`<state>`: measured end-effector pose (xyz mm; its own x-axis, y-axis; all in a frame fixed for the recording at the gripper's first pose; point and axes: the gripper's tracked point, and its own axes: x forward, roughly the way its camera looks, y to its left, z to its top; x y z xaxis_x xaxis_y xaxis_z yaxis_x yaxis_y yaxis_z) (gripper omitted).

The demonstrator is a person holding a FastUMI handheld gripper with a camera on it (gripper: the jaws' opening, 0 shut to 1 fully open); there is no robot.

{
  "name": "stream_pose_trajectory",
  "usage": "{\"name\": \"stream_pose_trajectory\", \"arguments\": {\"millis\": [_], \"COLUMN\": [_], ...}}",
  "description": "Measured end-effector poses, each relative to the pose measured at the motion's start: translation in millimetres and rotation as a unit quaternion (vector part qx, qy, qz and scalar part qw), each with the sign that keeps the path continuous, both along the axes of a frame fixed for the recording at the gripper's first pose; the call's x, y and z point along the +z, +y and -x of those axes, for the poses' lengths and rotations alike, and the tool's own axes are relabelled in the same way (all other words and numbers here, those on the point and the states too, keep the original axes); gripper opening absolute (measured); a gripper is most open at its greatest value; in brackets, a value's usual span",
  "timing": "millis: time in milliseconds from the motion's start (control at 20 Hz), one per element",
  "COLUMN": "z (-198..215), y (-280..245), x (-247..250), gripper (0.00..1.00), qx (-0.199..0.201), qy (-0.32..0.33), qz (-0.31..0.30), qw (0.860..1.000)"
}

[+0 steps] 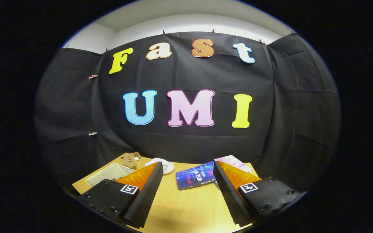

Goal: Open the storage box then place both shoes into the box .Put the left shoe in first, then the right shoe, with the right side of both shoes facing outward in a uniform manner.

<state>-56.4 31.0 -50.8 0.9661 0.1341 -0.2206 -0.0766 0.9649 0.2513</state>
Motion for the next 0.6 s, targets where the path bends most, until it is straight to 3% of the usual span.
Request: {"name": "stream_pose_trajectory", "arguments": {"millis": [600], "z": [20.4], "y": [-41.8], "x": [-29.7], "gripper": [0.97], "qx": [-0.026], "qy": [0.023], "qz": [-0.01], "qw": [0.999]}}
